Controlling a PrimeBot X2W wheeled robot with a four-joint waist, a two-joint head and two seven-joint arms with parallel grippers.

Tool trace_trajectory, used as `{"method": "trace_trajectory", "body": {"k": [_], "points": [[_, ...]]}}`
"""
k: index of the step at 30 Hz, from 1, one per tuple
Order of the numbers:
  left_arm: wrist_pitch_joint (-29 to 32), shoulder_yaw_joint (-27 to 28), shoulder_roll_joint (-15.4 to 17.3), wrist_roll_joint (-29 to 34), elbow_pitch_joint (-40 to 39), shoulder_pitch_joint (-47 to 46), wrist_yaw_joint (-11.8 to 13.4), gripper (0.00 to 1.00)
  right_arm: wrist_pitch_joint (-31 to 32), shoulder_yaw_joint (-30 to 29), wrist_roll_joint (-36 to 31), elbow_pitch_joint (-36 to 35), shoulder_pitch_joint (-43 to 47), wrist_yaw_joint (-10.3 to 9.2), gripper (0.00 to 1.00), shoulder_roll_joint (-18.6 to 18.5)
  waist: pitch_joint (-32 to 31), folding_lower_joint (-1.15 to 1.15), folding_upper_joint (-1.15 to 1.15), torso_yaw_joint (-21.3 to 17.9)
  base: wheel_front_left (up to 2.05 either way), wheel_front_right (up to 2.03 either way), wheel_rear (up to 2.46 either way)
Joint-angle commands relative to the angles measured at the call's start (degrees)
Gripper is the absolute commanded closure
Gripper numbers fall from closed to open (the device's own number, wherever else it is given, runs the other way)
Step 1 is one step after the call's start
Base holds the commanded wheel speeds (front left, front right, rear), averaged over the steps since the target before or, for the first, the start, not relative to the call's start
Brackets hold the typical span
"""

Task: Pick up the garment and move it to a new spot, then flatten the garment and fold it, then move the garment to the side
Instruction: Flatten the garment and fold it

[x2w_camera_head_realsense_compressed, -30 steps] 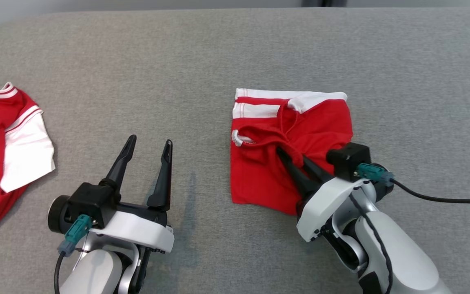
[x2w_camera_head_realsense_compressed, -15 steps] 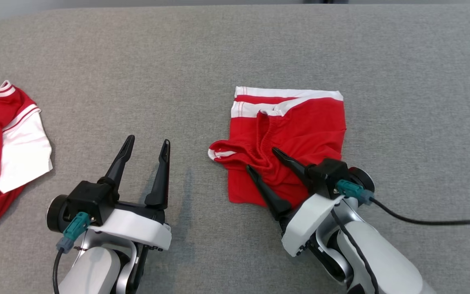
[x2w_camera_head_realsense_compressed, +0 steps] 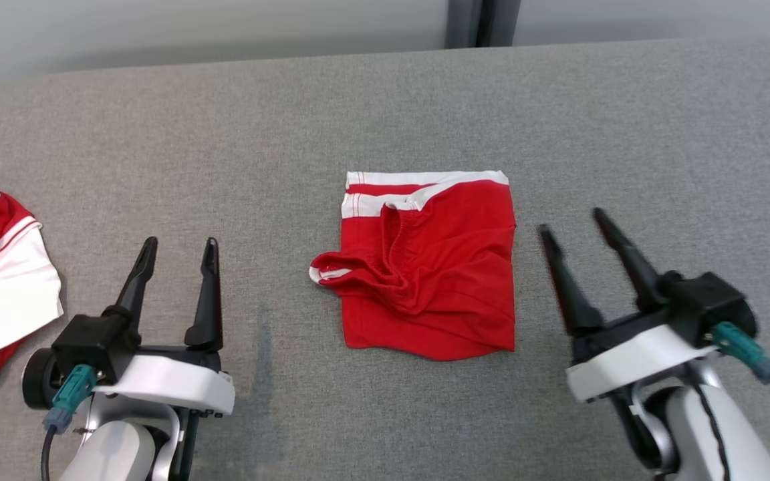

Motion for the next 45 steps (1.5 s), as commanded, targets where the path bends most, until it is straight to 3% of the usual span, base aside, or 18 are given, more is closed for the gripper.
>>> {"method": "trace_trajectory", "body": {"k": [1, 8, 14, 28, 45], "points": [[-0.29, 0.51, 0.56, -0.17, -0.46, 0.77, 0.56, 0.0, 0.42, -2.33, -0.85, -0.93, 1.27, -0.02, 0.0, -0.31, -0.87, 0.0, 0.0, -0.33, 0.0, 0.0, 0.0], [0.12, 1.26, 1.84, -0.17, -2.17, 3.21, 1.83, 0.0, 1.79, -10.12, -3.13, -3.79, 4.76, -0.02, 0.0, -0.28, -3.19, 0.0, 0.0, -0.39, 0.0, 0.0, 0.0], [1.19, 0.81, 2.74, 0.12, -4.17, 6.29, 3.04, 0.0, 2.93, -12.95, -2.92, -4.86, 7.89, -0.02, 0.0, -0.3, -6.4, 0.0, 0.0, -0.22, 0.0, 0.0, 0.0], [4.99, -0.78, 4.78, 0.9, -9.41, 13.24, 6.0, 0.0, 6.07, -14.42, -2.47, -6.2, 14.78, -0.02, 0.0, -0.3, -13.12, 0.0, 0.0, 0.38, 0.0, 0.0, 0.0], [6.88, -0.95, 5.77, 1.02, -12.22, 15.22, 8.0, 0.0, 7.93, -15.16, -1.94, -8.47, 17.53, -0.02, 0.0, -0.29, -14.09, 0.0, 0.0, 0.71, 0.0, 0.0, 0.0]]}}
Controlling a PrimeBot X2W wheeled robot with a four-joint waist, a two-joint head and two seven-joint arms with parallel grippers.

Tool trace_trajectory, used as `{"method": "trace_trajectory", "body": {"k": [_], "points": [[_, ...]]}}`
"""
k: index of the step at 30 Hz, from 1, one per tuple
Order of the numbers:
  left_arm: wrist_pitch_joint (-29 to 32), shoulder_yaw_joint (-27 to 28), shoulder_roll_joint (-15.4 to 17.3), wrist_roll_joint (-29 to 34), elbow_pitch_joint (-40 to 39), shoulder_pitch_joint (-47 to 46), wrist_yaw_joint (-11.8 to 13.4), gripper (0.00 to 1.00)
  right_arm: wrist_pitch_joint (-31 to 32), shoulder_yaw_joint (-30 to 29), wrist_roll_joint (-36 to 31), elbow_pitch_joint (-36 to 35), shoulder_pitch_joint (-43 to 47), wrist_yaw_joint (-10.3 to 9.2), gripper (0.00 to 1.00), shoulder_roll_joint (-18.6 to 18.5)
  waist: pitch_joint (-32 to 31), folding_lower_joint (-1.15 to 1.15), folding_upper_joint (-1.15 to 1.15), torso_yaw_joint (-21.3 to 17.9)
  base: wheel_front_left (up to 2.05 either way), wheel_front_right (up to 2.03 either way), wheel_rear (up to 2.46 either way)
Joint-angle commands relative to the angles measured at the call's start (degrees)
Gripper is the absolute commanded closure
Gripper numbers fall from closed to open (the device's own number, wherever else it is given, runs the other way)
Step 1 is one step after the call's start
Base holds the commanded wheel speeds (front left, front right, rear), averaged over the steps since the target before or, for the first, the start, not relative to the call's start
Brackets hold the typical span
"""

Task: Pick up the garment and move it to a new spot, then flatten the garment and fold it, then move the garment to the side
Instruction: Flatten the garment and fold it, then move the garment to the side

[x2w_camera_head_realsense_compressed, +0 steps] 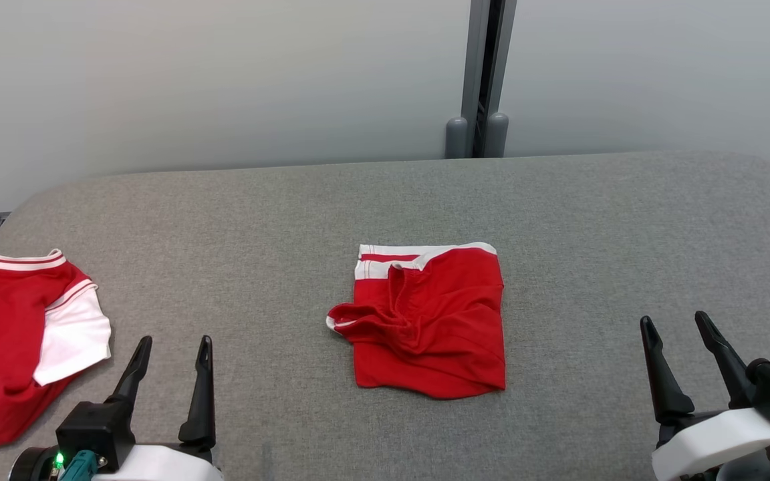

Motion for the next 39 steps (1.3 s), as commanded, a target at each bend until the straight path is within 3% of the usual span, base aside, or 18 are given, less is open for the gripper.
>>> {"method": "trace_trajectory", "body": {"k": [1, 26, 31, 39], "points": [[-0.02, 0.12, 0.23, 0.42, -0.26, -0.02, 0.32, 0.0, 0.02, -0.12, 0.0, -0.23, -0.09, -0.02, 0.0, -0.27, 0.02, 0.0, 0.0, 0.09, 0.0, 0.0, 0.0], [0.22, -0.66, 0.18, 0.6, -1.22, -2.42, 0.31, 0.0, 0.1, 0.46, 0.13, 1.41, -4.55, -0.02, 0.0, -0.26, 2.78, 0.0, 0.0, 1.62, 0.0, 0.0, 0.0], [-0.49, -1.58, -0.61, 0.98, -0.98, -5.3, -0.92, 0.0, 0.13, 1.81, 0.52, 6.07, -10.77, -0.02, 0.0, -0.25, 6.99, 0.0, 0.0, 3.78, 0.0, 0.0, 0.0], [-2.33, -3.36, -2.72, 1.31, 1.64, -11.45, -3.83, 0.0, -1.84, 6.29, 1.23, 20.81, -21.59, -0.02, 0.0, -0.29, 14.27, 0.0, 0.0, 7.39, 0.0, 0.0, 0.0]]}}
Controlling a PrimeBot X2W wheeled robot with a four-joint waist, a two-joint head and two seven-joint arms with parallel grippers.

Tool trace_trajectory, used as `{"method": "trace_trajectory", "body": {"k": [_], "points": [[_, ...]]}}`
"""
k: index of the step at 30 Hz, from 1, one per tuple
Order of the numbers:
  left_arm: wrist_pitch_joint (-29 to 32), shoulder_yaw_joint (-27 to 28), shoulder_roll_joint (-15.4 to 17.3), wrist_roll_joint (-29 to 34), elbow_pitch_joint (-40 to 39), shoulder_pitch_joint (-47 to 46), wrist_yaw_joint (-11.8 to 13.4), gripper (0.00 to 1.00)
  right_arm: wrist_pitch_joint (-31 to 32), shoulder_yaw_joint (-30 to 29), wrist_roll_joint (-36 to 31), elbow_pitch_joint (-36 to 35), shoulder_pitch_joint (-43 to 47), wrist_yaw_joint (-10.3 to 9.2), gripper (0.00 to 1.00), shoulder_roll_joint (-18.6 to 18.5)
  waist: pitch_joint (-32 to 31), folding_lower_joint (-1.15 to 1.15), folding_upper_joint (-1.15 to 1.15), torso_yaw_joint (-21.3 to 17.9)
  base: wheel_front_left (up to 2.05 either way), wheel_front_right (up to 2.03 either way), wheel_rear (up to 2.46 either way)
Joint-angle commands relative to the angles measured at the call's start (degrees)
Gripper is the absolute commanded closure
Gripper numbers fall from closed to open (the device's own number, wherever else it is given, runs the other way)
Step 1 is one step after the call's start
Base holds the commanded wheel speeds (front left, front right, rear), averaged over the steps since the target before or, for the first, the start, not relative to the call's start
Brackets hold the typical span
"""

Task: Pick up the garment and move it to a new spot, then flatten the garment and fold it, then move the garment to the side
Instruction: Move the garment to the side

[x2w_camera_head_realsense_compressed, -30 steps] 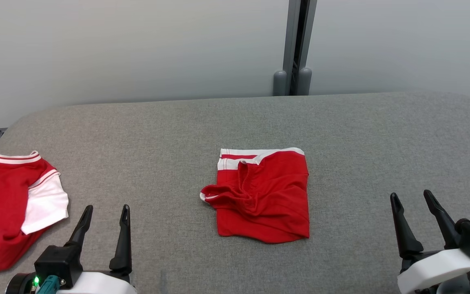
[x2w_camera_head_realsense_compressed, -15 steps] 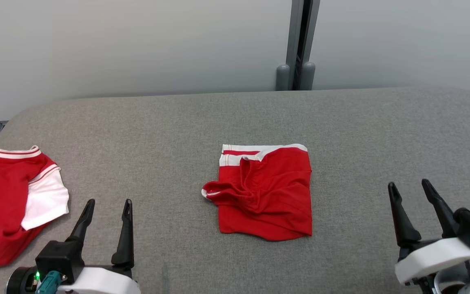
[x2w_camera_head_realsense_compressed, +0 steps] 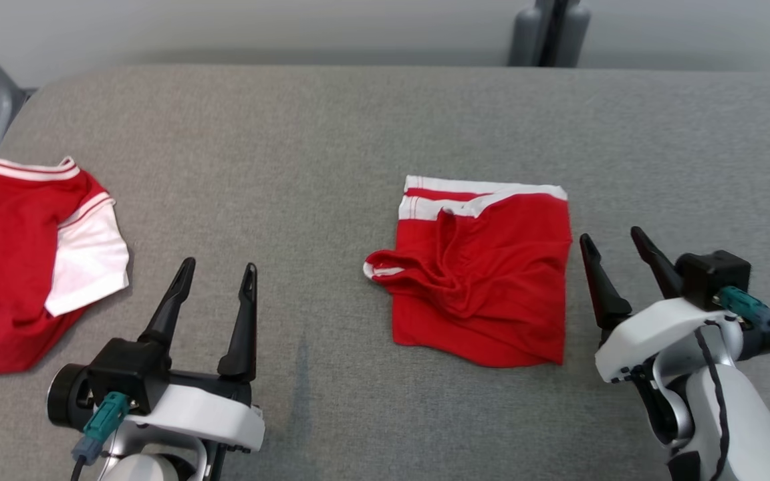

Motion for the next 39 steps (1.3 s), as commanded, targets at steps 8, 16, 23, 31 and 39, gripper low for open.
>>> {"method": "trace_trajectory", "body": {"k": [8, 16, 23, 31, 39], "points": [[-2.33, -0.93, -1.65, -0.21, 3.93, -4.65, -2.51, 0.0, -4.21, 6.4, 5.92, 15.22, -7.33, -0.02, 0.0, -0.36, 4.75, 0.0, 0.0, 2.63, 0.0, 0.0, 0.0], [-3.32, -1.49, -2.3, -0.5, 6.33, -6.23, -3.52, 0.0, -6.95, 13.14, 10.82, 25.01, -8.53, -0.02, 0.0, -0.17, 5.15, 0.0, 0.0, 1.93, 0.0, 0.0, 0.0], [-3.72, -1.66, -2.34, -0.74, 7.27, -6.66, -3.87, 0.0, -5.93, 17.98, 14.38, 29.34, -8.7, -0.01, 0.73, -0.08, 5.06, 0.0, 0.0, 0.74, 0.0, 0.0, 0.0], [-4.13, -1.37, -1.96, -0.89, 7.3, -6.96, -3.49, 0.0, -8.82, 21.12, 11.06, 30.75, -11.96, -0.02, 1.0, -0.25, 5.19, 0.0, 0.0, -0.49, 0.0, 0.0, 0.0], [-4.12, -0.69, -0.69, -0.9, 5.84, -6.1, -3.09, 0.0, -11.1, 20.27, 4.03, 28.52, -10.61, -0.16, 1.0, -2.38, 5.12, 0.0, 0.0, -6.4, 0.0, 0.0, 0.0]]}}
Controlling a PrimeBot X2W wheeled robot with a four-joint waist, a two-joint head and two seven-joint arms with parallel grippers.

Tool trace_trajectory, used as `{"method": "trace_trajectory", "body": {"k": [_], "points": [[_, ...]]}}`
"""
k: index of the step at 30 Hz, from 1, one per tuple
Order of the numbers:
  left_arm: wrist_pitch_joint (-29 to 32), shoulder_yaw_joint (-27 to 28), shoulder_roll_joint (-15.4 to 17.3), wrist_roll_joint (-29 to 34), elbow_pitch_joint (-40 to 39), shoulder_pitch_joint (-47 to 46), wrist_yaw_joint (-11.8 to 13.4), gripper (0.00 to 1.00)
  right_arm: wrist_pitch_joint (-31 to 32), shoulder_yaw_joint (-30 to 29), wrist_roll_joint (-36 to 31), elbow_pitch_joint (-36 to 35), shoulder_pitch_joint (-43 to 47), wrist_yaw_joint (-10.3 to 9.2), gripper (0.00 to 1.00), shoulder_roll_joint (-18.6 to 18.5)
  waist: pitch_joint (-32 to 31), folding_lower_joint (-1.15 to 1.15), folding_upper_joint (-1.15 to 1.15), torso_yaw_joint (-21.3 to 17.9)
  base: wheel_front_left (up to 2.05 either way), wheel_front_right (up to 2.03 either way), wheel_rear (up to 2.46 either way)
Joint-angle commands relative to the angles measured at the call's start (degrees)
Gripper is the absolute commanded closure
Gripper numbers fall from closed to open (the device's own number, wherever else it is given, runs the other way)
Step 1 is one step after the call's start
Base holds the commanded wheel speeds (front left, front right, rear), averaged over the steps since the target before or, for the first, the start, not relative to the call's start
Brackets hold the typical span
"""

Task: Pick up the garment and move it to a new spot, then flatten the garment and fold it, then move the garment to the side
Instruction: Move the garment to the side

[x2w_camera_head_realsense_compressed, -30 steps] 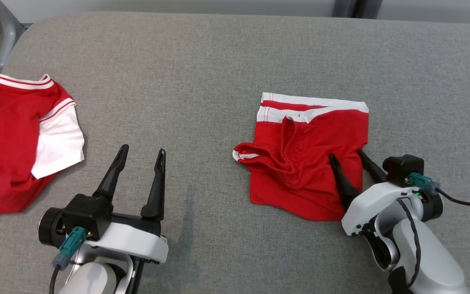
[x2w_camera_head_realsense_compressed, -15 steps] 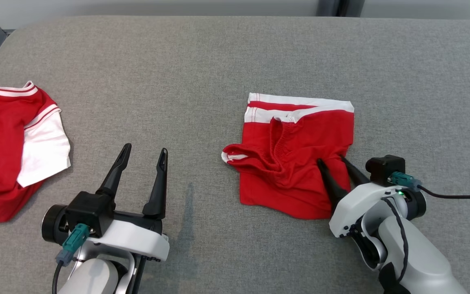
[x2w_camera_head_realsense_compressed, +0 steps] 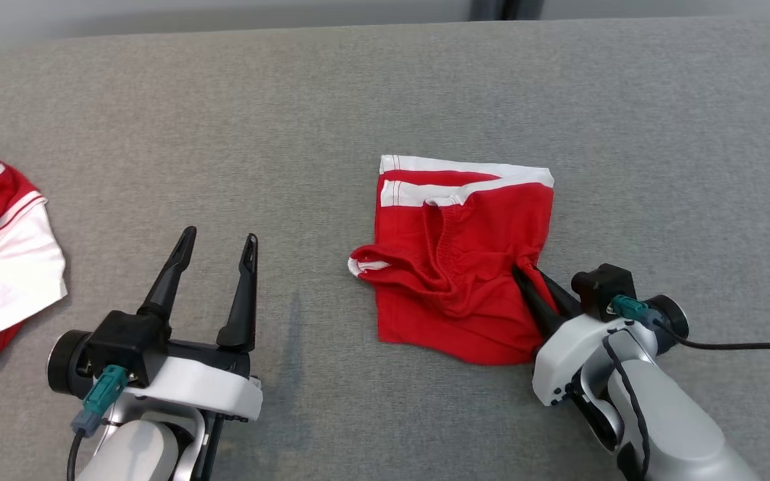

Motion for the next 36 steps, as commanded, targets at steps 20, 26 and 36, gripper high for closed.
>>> {"method": "trace_trajectory", "body": {"k": [20, 26, 36], "points": [[4.83, -1.29, 4.64, 3.22, -8.17, -4.96, -0.43, 0.0, -2.1, 5.43, -6.01, -5.7, -7.8, -0.31, 1.0, -11.17, 6.81, 0.0, 0.0, -18.49, 0.0, 0.0, 0.0], [6.63, -2.98, 4.95, 5.21, -11.23, -8.78, -1.44, 0.0, -2.83, 4.62, -7.56, -3.73, -14.86, -0.31, 1.0, -19.4, 11.19, 0.0, 0.0, -18.68, 0.0, 0.0, 0.0], [8.22, -4.65, 4.86, 6.62, -13.19, -12.91, -2.7, 0.0, -2.85, -0.82, -12.37, -2.34, -19.79, -0.31, 1.0, -29.62, 16.26, 0.0, 0.0, -17.11, 0.0, 0.0, 0.0]]}}
